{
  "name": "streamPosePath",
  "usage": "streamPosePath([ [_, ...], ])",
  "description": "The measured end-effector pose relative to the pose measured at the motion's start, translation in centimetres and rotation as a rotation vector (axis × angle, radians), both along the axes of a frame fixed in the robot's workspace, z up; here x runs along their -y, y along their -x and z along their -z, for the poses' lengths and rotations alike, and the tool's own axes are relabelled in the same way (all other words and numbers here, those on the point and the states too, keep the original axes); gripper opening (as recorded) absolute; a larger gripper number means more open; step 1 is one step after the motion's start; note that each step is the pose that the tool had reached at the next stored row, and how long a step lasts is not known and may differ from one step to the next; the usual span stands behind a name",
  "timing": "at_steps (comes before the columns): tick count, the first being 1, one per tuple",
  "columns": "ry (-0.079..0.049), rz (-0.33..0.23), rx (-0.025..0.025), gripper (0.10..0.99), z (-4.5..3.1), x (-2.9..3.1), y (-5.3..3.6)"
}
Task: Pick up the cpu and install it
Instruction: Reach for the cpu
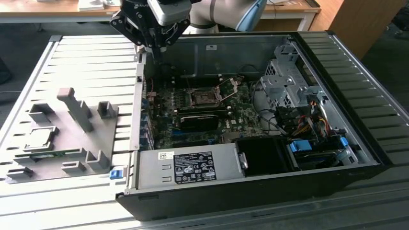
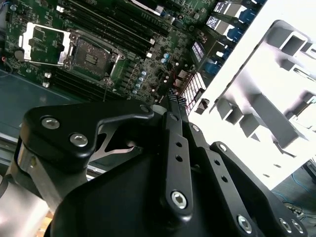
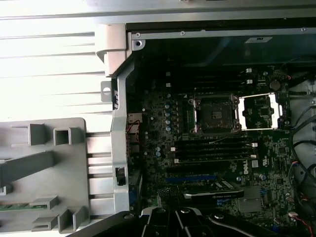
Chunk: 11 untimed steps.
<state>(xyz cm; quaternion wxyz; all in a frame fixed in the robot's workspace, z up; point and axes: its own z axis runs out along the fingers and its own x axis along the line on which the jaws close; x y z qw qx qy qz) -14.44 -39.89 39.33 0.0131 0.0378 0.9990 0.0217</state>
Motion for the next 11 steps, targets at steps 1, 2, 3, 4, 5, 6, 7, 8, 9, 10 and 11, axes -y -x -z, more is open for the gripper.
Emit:
streamPosePath([
  [1, 0.0, 0.0, 0.0, 0.106, 0.0, 0.0, 0.04],
  [2, 0.0, 0.0, 0.0, 0.106, 0.0, 0.0, 0.07],
  [3, 0.0, 0.0, 0.0, 0.106, 0.0, 0.0, 0.1],
  [4, 0.0, 0.0, 0.0, 0.106, 0.0, 0.0, 0.13],
  [5, 0.0, 0.0, 0.0, 0.106, 0.0, 0.0, 0.17],
  [6, 0.0, 0.0, 0.0, 0.106, 0.0, 0.0, 0.21],
  [7, 0.0, 0.0, 0.0, 0.106, 0.0, 0.0, 0.24],
  [8, 0.0, 0.0, 0.0, 0.106, 0.0, 0.0, 0.27],
  [9, 0.0, 0.0, 0.0, 0.106, 0.0, 0.0, 0.31],
  [10, 0.0, 0.0, 0.0, 0.106, 0.0, 0.0, 0.34],
  [11, 0.0, 0.0, 0.0, 0.106, 0.0, 0.0, 0.37],
])
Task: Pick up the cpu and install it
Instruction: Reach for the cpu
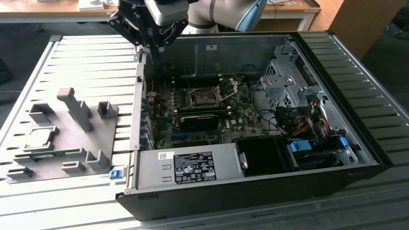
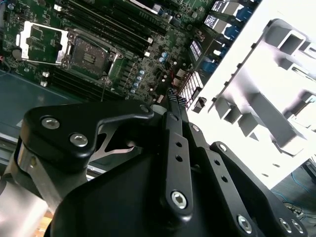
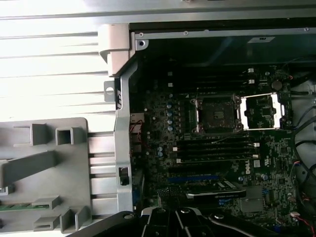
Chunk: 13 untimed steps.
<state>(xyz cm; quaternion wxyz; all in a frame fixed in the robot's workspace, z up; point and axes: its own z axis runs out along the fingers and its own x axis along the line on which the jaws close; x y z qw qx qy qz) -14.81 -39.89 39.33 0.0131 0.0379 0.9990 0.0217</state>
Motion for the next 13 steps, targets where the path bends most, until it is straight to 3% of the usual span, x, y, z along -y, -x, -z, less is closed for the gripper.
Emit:
streamPosePath([
  [13, 0.0, 0.0, 0.0, 0.106, 0.0, 0.0, 0.42],
])
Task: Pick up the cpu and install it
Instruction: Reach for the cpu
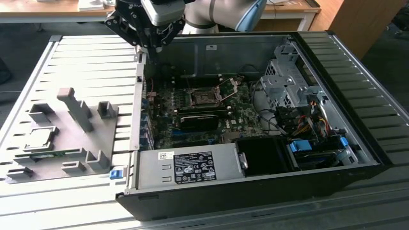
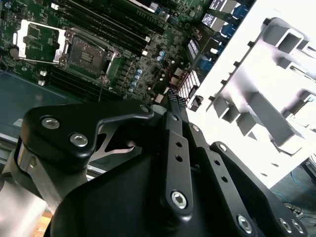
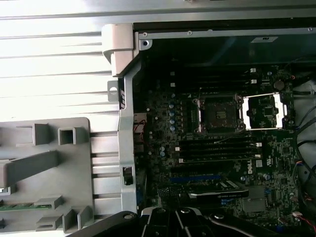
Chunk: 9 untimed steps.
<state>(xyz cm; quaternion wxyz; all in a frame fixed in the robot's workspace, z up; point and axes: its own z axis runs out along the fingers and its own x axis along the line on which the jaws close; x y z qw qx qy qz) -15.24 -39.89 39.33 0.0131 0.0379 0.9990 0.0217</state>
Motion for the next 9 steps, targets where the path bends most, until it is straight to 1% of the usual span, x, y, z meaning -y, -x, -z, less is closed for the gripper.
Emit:
streamPosePath([
  [9, 0.0, 0.0, 0.0, 0.106, 0.0, 0.0, 0.31],
])
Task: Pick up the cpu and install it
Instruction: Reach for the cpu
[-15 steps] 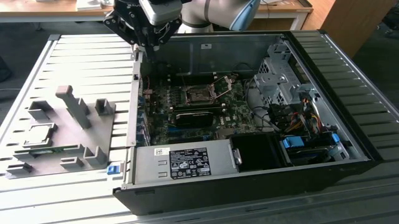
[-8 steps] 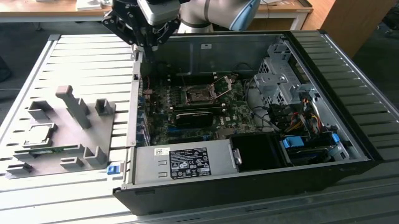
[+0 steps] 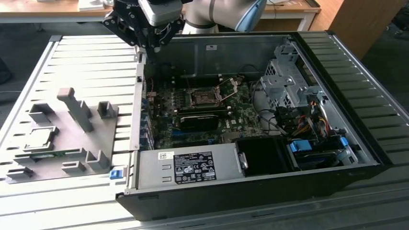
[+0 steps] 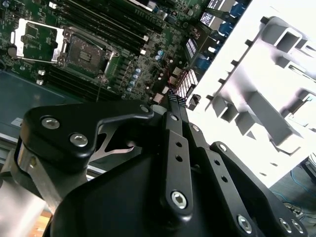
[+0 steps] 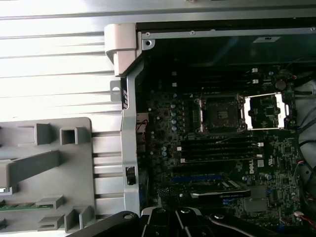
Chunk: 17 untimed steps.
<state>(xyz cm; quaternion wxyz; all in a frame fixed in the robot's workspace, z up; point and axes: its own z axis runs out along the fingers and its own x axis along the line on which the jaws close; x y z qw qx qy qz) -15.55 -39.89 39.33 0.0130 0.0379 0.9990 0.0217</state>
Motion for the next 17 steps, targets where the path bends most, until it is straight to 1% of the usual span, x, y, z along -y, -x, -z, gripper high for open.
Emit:
streamPosePath([
  [17, 0.0, 0.0, 0.0, 0.106, 0.0, 0.0, 0.61],
])
